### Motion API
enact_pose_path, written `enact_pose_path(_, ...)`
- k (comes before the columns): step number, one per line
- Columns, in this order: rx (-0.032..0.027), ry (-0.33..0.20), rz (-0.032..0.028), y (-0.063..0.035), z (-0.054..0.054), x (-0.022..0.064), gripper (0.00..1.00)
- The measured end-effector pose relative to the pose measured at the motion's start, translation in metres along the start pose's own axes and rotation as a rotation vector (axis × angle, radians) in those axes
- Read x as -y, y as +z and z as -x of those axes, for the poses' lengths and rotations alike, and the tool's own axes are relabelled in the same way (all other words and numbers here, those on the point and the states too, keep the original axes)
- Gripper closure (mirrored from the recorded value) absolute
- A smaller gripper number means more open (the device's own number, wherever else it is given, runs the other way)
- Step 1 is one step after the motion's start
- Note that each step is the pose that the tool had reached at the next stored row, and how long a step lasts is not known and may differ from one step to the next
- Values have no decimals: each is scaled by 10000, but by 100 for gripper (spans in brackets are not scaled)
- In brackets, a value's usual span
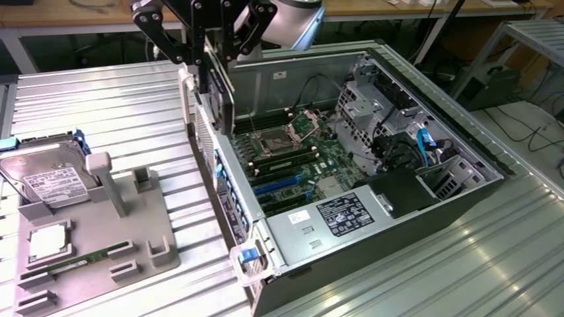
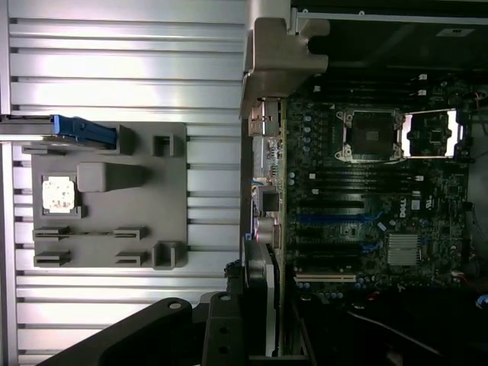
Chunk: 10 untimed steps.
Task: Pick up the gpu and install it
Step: 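Pick up the gpu and move the gpu toward the slot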
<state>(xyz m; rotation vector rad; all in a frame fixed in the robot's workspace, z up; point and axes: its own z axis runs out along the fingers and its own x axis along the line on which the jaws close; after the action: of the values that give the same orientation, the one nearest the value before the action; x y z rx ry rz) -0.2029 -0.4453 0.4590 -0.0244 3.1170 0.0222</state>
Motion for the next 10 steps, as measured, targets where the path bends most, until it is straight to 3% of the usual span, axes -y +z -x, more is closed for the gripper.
enact_pose_path(10,0,1,0,3,100,1,72)
